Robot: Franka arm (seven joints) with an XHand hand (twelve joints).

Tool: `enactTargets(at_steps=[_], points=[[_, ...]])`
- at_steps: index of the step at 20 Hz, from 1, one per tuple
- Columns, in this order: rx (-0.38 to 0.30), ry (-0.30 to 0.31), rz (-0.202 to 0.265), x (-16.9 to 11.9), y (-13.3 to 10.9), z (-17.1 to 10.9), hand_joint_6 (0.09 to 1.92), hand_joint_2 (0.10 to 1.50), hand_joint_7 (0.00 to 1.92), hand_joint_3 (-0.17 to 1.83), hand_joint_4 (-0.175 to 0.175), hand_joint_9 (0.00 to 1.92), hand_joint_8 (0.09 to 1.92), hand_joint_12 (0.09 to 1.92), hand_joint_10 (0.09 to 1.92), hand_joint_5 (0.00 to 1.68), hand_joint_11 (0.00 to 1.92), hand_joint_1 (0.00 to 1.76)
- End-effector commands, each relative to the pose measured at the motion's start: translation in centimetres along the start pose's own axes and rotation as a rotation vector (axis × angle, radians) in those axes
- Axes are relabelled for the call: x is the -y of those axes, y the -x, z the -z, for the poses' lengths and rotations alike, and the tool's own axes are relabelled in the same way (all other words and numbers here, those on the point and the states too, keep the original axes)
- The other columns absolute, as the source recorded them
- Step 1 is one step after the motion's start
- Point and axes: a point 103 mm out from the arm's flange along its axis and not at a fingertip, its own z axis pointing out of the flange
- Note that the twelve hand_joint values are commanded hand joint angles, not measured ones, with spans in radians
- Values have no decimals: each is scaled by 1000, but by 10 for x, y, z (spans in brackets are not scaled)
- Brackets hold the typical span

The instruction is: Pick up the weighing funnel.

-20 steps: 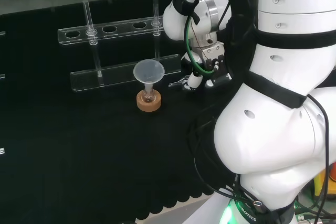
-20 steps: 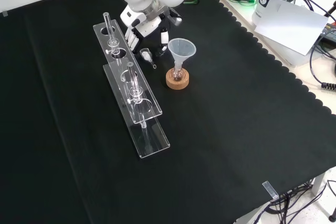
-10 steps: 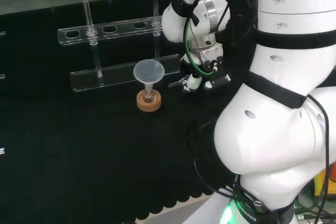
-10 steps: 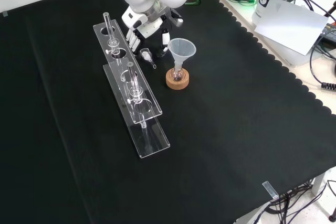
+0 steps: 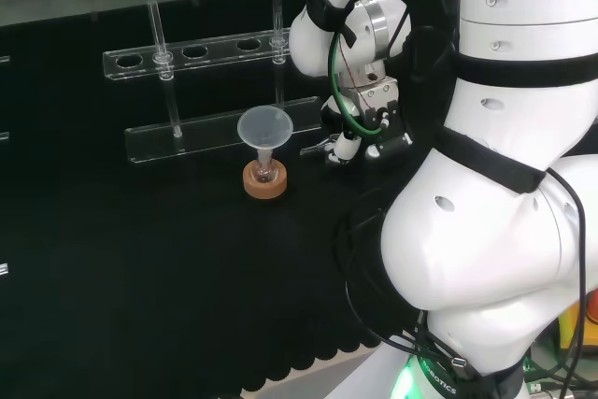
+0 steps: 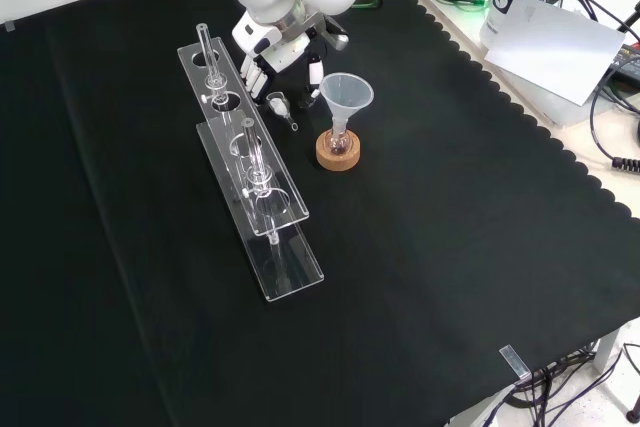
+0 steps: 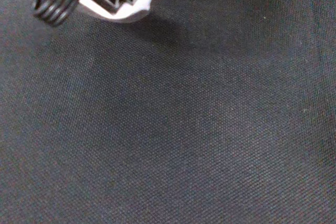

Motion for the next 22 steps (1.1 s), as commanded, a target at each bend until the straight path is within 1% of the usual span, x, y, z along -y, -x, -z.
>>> enactTargets(at_steps=[1, 6, 8, 10, 13, 16, 19, 20, 21, 22], points=[[3, 1, -1, 1, -1, -2, 859, 565, 469, 698, -26, 740, 728, 1215, 562, 583, 629, 996], [3, -2, -9, 1, 0, -2, 860, 565, 469, 698, -26, 741, 729, 1211, 561, 583, 632, 999], [-10, -3, 8, 0, 3, -3, 861, 566, 469, 698, -26, 741, 730, 1210, 560, 584, 633, 999], [-3, -5, 0, 1, 2, -3, 863, 567, 469, 698, -25, 741, 730, 1209, 560, 586, 633, 1000], [-13, -4, 0, 0, 6, -4, 864, 568, 470, 698, -23, 742, 730, 1208, 560, 589, 634, 1001], [-19, -3, -9, -1, 20, -7, 874, 571, 471, 699, -16, 742, 731, 1207, 559, 612, 635, 1003], [-16, -4, -24, -1, 28, -9, 882, 577, 472, 701, -9, 744, 731, 1207, 559, 633, 637, 1008], [-11, -3, -29, -1, 28, -10, 886, 580, 472, 701, -6, 745, 732, 1206, 559, 643, 638, 1011], [1, 3, -29, 0, 21, -9, 888, 581, 473, 702, -3, 746, 732, 1206, 559, 650, 639, 1013], [3, 7, -29, 0, 19, -9, 887, 590, 477, 701, 12, 750, 733, 1203, 558, 693, 642, 1016]])
